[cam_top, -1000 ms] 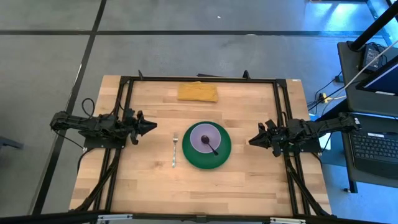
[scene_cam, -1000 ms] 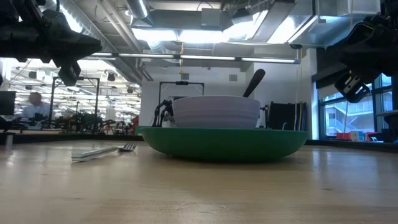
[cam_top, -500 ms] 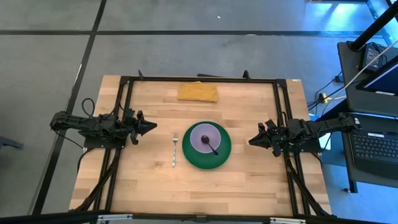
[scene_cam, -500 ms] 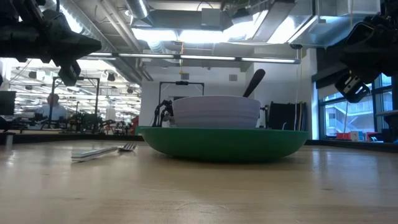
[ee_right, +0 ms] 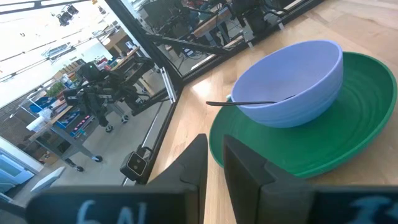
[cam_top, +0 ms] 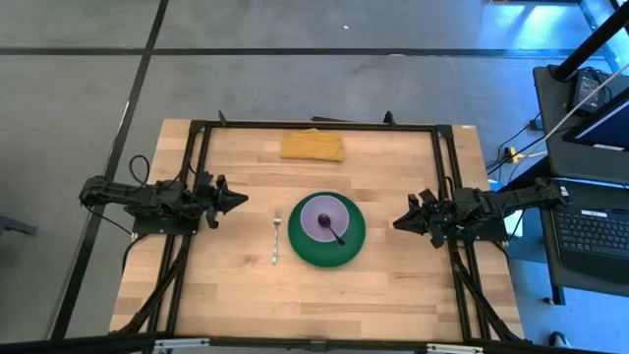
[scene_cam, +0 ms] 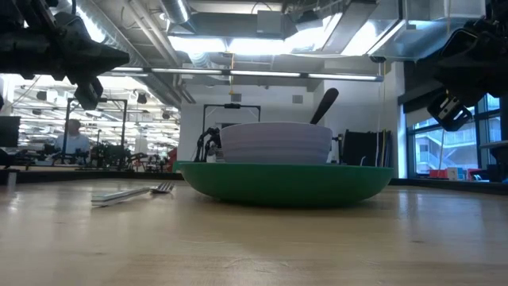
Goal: Set table place
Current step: Return to Home Position
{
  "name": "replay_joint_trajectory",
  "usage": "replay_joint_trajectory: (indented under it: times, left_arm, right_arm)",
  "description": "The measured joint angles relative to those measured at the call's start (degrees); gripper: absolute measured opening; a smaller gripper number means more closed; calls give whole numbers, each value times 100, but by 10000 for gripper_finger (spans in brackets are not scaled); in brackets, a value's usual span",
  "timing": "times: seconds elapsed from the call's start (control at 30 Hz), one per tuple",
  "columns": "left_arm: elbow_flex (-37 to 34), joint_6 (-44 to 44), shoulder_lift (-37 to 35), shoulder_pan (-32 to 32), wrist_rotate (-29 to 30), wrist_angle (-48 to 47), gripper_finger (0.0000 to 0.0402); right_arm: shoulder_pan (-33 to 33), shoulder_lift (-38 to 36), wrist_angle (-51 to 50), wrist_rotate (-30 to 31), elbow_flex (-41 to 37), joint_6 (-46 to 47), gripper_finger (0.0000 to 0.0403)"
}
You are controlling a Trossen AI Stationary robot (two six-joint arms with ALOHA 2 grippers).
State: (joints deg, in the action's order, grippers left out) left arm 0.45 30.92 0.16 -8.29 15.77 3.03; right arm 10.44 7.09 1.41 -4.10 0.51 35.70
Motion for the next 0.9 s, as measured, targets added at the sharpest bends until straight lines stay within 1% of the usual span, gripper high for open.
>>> replay_joint_trajectory:
  times: [0.47,0.9]
  left_arm:
    - [0,0,0,0,2,0,35]
    - [0,0,0,1,2,0,57]
  right_arm:
    - [-2,0,0,0,0,0,53]
    - [-2,0,0,2,-2,4,53]
